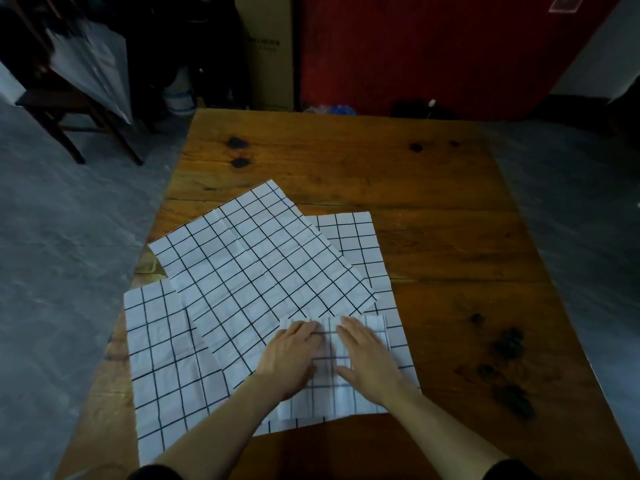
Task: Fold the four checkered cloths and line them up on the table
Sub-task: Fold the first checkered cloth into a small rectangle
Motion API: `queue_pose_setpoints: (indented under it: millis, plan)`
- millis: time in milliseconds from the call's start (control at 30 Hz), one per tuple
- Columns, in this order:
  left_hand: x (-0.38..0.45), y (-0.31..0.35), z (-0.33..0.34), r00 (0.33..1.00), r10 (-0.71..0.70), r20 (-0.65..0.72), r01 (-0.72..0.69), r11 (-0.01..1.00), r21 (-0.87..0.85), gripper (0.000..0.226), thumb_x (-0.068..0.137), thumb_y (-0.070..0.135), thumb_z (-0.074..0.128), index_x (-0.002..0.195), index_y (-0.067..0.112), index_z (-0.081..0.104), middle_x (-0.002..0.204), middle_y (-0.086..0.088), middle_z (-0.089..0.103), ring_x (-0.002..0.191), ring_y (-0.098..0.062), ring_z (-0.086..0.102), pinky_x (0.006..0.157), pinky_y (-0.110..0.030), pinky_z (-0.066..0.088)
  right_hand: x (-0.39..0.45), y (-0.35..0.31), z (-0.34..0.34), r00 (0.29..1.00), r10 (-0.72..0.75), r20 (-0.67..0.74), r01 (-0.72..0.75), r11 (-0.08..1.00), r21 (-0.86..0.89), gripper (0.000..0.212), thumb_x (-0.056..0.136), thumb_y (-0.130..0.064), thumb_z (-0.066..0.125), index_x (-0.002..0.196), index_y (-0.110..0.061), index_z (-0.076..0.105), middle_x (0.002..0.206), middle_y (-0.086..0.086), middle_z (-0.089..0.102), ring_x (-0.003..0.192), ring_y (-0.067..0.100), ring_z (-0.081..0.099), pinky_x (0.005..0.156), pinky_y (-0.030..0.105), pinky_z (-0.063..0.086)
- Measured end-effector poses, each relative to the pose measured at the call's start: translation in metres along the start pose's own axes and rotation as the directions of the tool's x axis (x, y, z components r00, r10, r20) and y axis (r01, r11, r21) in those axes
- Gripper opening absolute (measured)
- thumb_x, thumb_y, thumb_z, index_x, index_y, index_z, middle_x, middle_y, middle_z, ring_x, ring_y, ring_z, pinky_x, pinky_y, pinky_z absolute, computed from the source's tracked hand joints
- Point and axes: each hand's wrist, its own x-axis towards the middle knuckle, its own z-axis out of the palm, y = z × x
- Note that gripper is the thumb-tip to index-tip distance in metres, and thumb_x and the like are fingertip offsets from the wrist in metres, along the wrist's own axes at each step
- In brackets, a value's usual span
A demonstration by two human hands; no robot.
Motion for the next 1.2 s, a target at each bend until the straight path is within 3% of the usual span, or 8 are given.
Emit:
queue_pose_setpoints:
  millis: [233,433,600,800,933,1000,1067,1200]
  plan:
    - [-0.008,-0.03,-0.013,0.989,-0.148,-0.028,0.148,0.989,-0.02,0.055,0.091,0.034,0.063,0.14,0.02,0.043,0.149,0.003,0.038,0.137,-0.021,0.035,0.111,-0.037,0.034,-0.003,0.036,-0.014,0.977,0.17,-0.131,-0.164,0.985,0.054,0.063,0.098,-0.032,0.054,0.152,-0.02,0.024,0.16,-0.002,0.022,0.149,0.015,0.014,0.121,0.03,0.011]
    - [0.014,-0.028,-0.022,0.982,-0.183,0.054,0.181,0.982,0.045,0.071,0.08,0.035,0.074,0.141,0.026,0.037,0.136,0.001,0.047,0.127,-0.022,0.041,0.105,-0.037,0.037,0.021,0.019,-0.026,0.987,0.087,-0.132,-0.078,0.994,0.072,0.062,0.096,-0.033,0.056,0.151,-0.021,0.028,0.152,-0.003,0.034,0.141,0.015,0.027,0.119,0.03,0.018]
    - [0.029,-0.025,-0.028,0.964,-0.243,0.106,0.236,0.969,0.071,0.056,0.073,0.028,0.076,0.122,0.024,0.048,0.123,0.001,0.048,0.116,-0.023,0.042,0.095,-0.034,0.038,0.043,0.005,-0.028,0.997,-0.025,-0.079,0.031,0.997,0.077,0.059,0.096,-0.034,0.055,0.149,-0.02,0.034,0.147,-0.001,0.04,0.137,0.019,0.033,0.116,0.033,0.023]
    - [0.03,-0.026,-0.035,0.929,-0.355,0.108,0.37,0.863,-0.345,0.022,0.081,0.012,0.061,0.098,0.022,0.054,0.091,0.002,0.066,0.085,-0.021,0.063,0.069,-0.03,0.051,0.063,-0.008,-0.03,0.991,-0.108,-0.075,0.114,0.991,0.075,0.04,0.095,-0.031,0.058,0.133,-0.023,0.052,0.127,-0.003,0.055,0.121,0.017,0.044,0.103,0.032,0.03]
    - [0.027,-0.032,-0.059,0.941,-0.338,0.009,0.276,0.751,-0.6,0.026,0.079,0.011,0.071,0.091,0.027,0.055,0.08,0.009,0.064,0.072,-0.004,0.058,0.059,-0.011,0.042,0.068,-0.011,-0.044,0.987,-0.121,-0.11,0.14,0.971,0.193,0.014,0.096,-0.026,0.058,0.103,-0.018,0.066,0.096,0.001,0.062,0.091,0.019,0.055,0.083,0.036,0.045]
    - [0.023,-0.036,-0.075,0.945,-0.327,-0.021,0.218,0.675,-0.705,0.029,0.077,0.012,0.078,0.09,0.028,0.058,0.077,0.005,0.066,0.069,-0.008,0.06,0.061,-0.015,0.049,0.069,-0.01,-0.057,0.983,-0.102,-0.152,0.147,0.933,0.328,0.008,0.094,-0.024,0.061,0.09,-0.019,0.067,0.085,-0.002,0.06,0.08,0.015,0.054,0.072,0.035,0.047]
    - [0.018,-0.043,-0.09,0.948,-0.316,-0.028,0.185,0.623,-0.76,0.032,0.074,0.017,0.085,0.092,0.028,0.061,0.075,0.002,0.067,0.066,-0.009,0.06,0.061,-0.022,0.053,0.068,-0.009,-0.075,0.976,-0.073,-0.206,0.16,0.878,0.451,0.009,0.094,-0.024,0.062,0.086,-0.021,0.066,0.081,-0.005,0.059,0.077,0.01,0.054,0.068,0.029,0.045]
    - [0.011,-0.065,-0.11,0.948,-0.318,-0.011,0.212,0.659,-0.722,0.023,0.073,0.024,0.085,0.086,0.026,0.066,0.082,0.005,0.07,0.073,-0.008,0.065,0.065,-0.026,0.057,0.061,-0.01,-0.113,0.939,0.074,-0.336,0.167,0.756,0.633,0.011,0.096,-0.019,0.061,0.087,-0.015,0.066,0.083,0.0,0.065,0.08,0.012,0.06,0.069,0.027,0.049]
